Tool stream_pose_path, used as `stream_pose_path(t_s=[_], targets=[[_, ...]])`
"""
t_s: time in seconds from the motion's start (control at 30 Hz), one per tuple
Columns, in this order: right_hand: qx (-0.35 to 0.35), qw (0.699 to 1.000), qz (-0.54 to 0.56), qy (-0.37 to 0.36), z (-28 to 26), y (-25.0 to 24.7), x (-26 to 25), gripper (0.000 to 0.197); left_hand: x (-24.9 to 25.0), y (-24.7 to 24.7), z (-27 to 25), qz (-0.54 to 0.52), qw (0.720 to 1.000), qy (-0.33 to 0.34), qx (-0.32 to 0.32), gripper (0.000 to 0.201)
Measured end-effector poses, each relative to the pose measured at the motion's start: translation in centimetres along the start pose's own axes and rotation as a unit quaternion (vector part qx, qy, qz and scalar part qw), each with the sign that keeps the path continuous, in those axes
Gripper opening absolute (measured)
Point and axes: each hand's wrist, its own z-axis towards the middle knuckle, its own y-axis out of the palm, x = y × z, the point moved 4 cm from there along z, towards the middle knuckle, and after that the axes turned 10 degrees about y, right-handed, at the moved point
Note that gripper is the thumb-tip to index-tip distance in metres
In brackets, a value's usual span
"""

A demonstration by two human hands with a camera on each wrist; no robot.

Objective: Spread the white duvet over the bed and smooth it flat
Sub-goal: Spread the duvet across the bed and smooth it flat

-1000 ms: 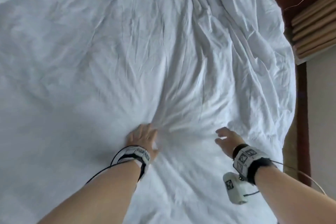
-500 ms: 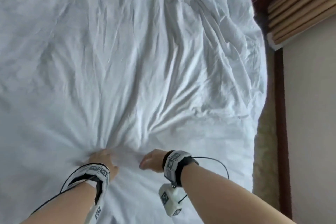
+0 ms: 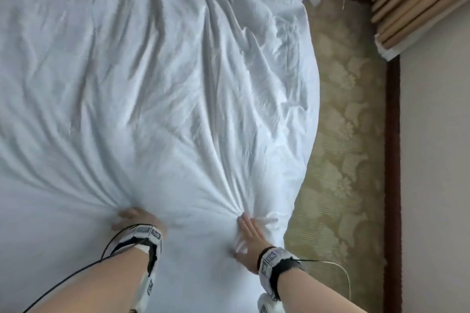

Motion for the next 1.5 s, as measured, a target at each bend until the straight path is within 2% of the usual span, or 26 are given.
stream_pose_path(t_s=[0.03,0.1,0.17,0.23,0.27,0.37,0.43,0.5,0.6,0.7,0.83,0.9,0.97,1.03,1.13,1.23,1.3,1.4,1.47,1.5], targets=[[-0.009,1.0,0.003,0.005,0.3,-0.5,0.9,0.085,2.6,0.2,-2.1,0.005,1.0,0.02,0.001,0.072],[-0.054,0.997,-0.023,0.057,-0.3,-2.0,3.2,0.08,7.4,1.7,-6.6,0.0,0.995,0.082,-0.058,0.063],[-0.087,0.987,-0.072,0.112,-1.0,-4.7,5.8,0.059,11.9,1.8,-10.5,-0.017,0.981,0.17,-0.095,0.05],[-0.087,0.974,-0.172,0.115,-1.5,-8.2,7.3,0.041,14.3,-0.5,-13.4,-0.054,0.966,0.244,-0.066,0.042],[-0.067,0.972,-0.194,0.116,-1.7,-10.1,7.6,0.038,14.5,-1.7,-14.2,-0.073,0.965,0.251,-0.034,0.04],[0.004,0.964,-0.249,0.095,-2.2,-14.9,5.4,0.024,11.7,-4.9,-14.9,-0.111,0.966,0.233,0.019,0.038],[0.06,0.969,-0.225,0.087,-2.8,-17.6,1.9,0.014,8.4,-6.1,-14.1,-0.127,0.972,0.195,0.035,0.04],[0.099,0.973,-0.2,0.055,-3.8,-19.0,-2.7,0.023,5.0,-6.4,-13.5,-0.136,0.979,0.152,0.032,0.04],[0.135,0.963,-0.229,-0.035,-4.0,-19.9,-10.3,0.039,1.5,-5.8,-12.1,-0.157,0.981,0.109,0.03,0.041],[0.154,0.927,-0.317,-0.132,-2.2,-20.8,-16.9,0.045,0.3,-5.1,-10.5,-0.179,0.981,0.072,0.02,0.043],[0.198,0.856,-0.436,-0.195,4.6,-25.5,-22.7,0.063,0.9,-4.0,-7.3,-0.201,0.979,0.003,0.025,0.045],[0.174,0.838,-0.476,-0.205,9.5,-28.0,-23.1,0.078,2.6,-3.9,-5.5,-0.214,0.975,-0.053,0.04,0.05],[0.164,0.836,-0.486,-0.194,12.1,-30.0,-21.1,0.09,4.3,-4.5,-4.4,-0.216,0.97,-0.101,0.052,0.06],[0.161,0.838,-0.481,-0.199,13.6,-32.1,-17.1,0.085,7.7,-5.9,-2.7,-0.243,0.959,-0.129,0.069,0.072],[0.115,0.867,-0.444,-0.194,14.3,-34.6,-10.7,0.073,14.8,-10.3,1.3,-0.227,0.965,-0.069,0.113,0.076],[0.026,0.843,-0.509,-0.172,13.7,-36.1,-5.5,0.081,22.4,-14.3,3.5,-0.219,0.97,0.014,0.108,0.074],[-0.03,0.834,-0.532,-0.147,13.3,-37.3,-3.7,0.079,25.3,-15.6,4.3,-0.239,0.966,0.023,0.096,0.072],[-0.104,0.803,-0.577,-0.106,12.2,-38.6,-5.8,0.064,27.3,-13.0,3.6,-0.233,0.971,0.034,0.033,0.068],[-0.1,0.791,-0.592,-0.115,11.4,-38.8,-9.3,0.05,27.9,-9.5,2.2,-0.216,0.975,0.057,-0.018,0.068],[-0.079,0.798,-0.584,-0.127,11.0,-38.9,-11.2,0.048,28.2,-7.6,1.5,-0.21,0.974,0.067,-0.048,0.069]])
